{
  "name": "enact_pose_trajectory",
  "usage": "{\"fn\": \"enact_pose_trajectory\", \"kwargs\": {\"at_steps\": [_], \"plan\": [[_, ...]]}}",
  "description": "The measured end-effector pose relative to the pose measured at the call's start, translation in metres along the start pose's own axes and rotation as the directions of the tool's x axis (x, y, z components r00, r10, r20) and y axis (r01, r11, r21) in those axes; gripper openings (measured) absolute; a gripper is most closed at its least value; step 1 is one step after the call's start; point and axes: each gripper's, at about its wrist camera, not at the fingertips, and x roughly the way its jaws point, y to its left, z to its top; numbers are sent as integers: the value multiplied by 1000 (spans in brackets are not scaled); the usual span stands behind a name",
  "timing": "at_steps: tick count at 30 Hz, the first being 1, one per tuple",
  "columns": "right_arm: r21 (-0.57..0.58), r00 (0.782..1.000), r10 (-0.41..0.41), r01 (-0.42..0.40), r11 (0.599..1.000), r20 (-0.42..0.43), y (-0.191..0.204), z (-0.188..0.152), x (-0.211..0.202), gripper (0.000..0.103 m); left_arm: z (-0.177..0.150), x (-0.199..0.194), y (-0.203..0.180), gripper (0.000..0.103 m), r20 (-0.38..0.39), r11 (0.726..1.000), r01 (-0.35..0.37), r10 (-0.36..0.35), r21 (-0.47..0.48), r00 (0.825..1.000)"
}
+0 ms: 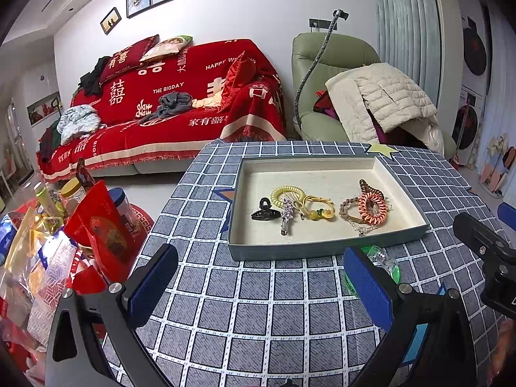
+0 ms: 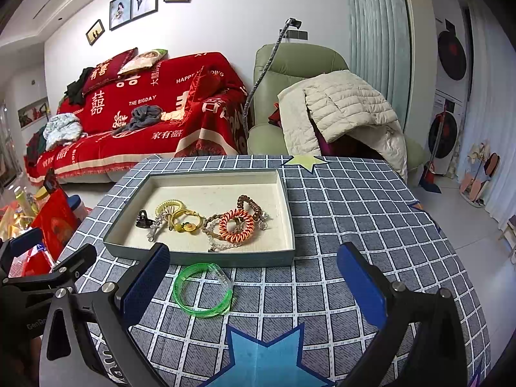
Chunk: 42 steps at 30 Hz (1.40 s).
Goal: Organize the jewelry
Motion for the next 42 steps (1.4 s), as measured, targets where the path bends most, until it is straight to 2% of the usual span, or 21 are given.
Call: {"fn": "enact_pose_trajectory", "kwargs": {"at_steps": [42], "plan": [[-2,1000,1,-1,1000,0,3,-1,0,103,-2,3,-2,103,-7,1000,6,-6,-1,1000]]}}
